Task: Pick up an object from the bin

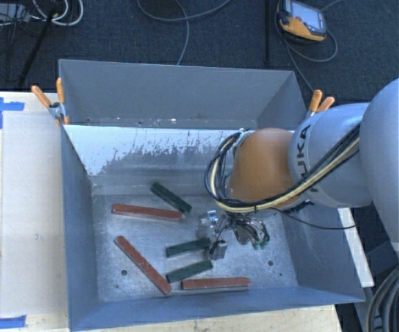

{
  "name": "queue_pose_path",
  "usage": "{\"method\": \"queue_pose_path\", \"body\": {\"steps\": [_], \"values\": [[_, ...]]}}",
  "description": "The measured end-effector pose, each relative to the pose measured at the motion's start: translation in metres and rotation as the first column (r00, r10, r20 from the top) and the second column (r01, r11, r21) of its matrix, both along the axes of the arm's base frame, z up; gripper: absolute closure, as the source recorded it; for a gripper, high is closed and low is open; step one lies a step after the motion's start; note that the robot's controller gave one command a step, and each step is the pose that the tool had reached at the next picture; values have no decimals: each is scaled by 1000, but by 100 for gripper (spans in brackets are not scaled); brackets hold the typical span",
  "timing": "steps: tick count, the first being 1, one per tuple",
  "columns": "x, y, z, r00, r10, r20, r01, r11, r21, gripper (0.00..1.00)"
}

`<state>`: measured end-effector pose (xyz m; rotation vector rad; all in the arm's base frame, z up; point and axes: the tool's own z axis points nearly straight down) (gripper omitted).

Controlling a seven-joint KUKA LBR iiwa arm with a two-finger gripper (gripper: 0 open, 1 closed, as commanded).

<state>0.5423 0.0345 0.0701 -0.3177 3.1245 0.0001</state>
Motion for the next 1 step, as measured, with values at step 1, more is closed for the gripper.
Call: {"method": "queue_pose_path", "body": {"steps": [1], "values": [[-10,-8,153,997,75,7,-75,997,0,100]]}}
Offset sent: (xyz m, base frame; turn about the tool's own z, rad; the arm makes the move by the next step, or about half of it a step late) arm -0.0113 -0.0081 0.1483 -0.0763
